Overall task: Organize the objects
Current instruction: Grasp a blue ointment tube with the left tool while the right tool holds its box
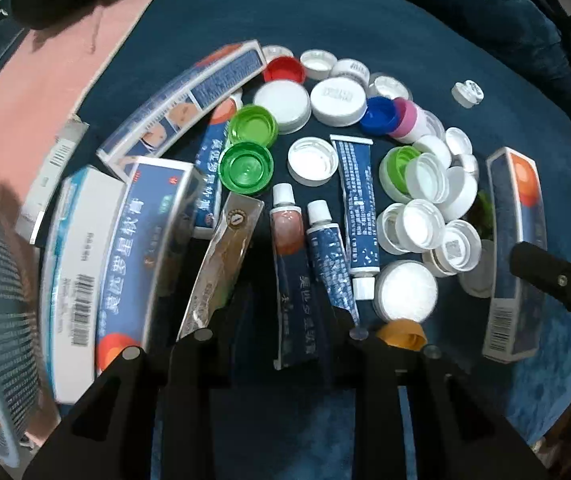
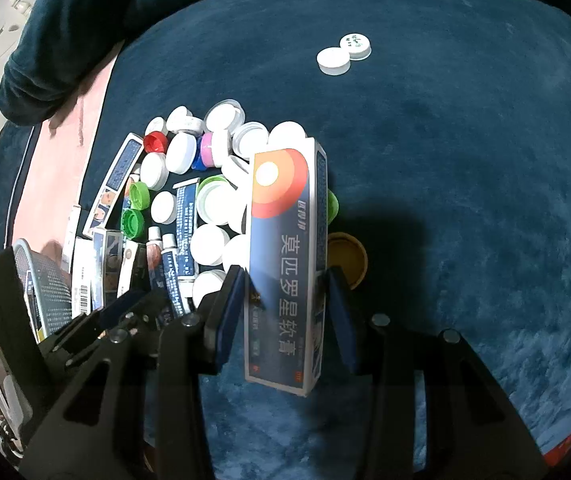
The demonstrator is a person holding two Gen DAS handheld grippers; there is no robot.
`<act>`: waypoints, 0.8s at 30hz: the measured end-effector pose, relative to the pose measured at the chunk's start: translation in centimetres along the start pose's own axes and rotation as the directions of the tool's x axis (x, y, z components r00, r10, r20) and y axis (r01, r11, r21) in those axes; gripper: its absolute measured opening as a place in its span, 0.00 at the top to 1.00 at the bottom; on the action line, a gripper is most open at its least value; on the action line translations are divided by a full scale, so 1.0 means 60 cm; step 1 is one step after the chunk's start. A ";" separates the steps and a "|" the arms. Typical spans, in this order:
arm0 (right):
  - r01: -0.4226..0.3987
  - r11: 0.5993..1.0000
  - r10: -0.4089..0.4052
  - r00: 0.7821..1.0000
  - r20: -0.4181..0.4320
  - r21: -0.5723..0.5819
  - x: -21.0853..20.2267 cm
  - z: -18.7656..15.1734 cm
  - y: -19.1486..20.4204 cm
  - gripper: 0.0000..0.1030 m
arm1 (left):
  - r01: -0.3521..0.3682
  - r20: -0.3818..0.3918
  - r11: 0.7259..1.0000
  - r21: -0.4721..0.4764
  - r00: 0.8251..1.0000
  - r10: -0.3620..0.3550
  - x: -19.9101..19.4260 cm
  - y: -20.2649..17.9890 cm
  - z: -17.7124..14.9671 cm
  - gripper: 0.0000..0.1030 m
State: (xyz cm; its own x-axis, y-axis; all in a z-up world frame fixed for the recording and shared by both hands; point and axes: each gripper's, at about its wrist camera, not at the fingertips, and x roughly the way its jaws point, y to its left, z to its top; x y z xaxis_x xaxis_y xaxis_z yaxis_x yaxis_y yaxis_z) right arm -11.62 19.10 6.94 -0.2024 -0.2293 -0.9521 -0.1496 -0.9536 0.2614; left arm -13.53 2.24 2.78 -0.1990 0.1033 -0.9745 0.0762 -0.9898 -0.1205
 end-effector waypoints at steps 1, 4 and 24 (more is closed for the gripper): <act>0.001 1.000 -0.001 1.000 -0.001 0.000 0.000 0.001 0.000 0.58 | -0.006 0.002 1.000 -0.001 1.000 0.006 0.005 -0.002 0.002 0.71; 0.003 1.000 -0.003 1.000 -0.003 -0.001 0.001 0.001 0.000 0.58 | -0.063 0.013 0.997 0.042 0.998 0.063 0.025 -0.020 0.008 0.72; -0.008 1.000 0.009 1.000 0.029 -0.030 -0.037 -0.016 0.044 0.58 | -0.006 0.078 0.999 0.034 0.997 0.004 -0.076 0.001 -0.026 0.84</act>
State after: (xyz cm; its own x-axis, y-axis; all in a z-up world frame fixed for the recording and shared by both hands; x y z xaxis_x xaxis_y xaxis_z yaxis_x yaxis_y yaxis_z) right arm -10.66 16.89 9.62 -0.2319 -0.2322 -0.9446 -0.1192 -0.9570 0.2645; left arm -11.07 1.86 6.94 -0.2741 0.0916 -0.9573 0.0441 -0.9932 -0.1077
